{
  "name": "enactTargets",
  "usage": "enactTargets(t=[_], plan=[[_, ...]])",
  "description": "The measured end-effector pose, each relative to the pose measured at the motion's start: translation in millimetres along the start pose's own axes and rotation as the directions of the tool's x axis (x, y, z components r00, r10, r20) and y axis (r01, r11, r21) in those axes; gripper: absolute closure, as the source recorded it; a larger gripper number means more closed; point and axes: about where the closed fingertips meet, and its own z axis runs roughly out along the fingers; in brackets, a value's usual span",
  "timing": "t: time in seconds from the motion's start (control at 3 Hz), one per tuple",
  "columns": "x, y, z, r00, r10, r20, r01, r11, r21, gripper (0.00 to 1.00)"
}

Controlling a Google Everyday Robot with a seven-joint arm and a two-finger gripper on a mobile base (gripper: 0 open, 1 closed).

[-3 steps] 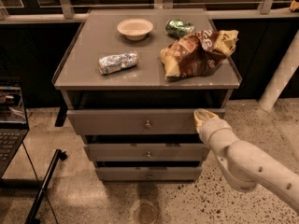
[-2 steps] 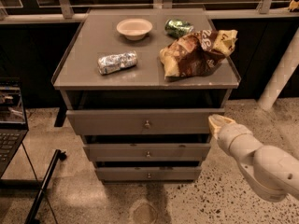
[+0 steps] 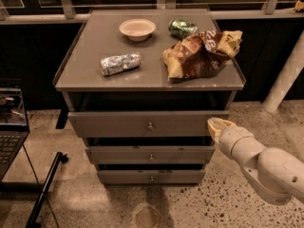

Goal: Close top drawer

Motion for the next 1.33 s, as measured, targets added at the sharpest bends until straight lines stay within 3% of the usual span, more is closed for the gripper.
enactTargets(t=[0.67, 1.0, 1.33], plan=[[0.0, 0.0, 0.0, 1.000, 0.000, 0.000, 0.000, 1.0000, 0.000, 0.13], [0.0, 0.1, 0.0, 1.000, 0.000, 0.000, 0.000, 1.0000, 0.000, 0.00], [0.0, 0.1, 0.0, 1.000, 0.000, 0.000, 0.000, 1.0000, 0.000, 0.00]])
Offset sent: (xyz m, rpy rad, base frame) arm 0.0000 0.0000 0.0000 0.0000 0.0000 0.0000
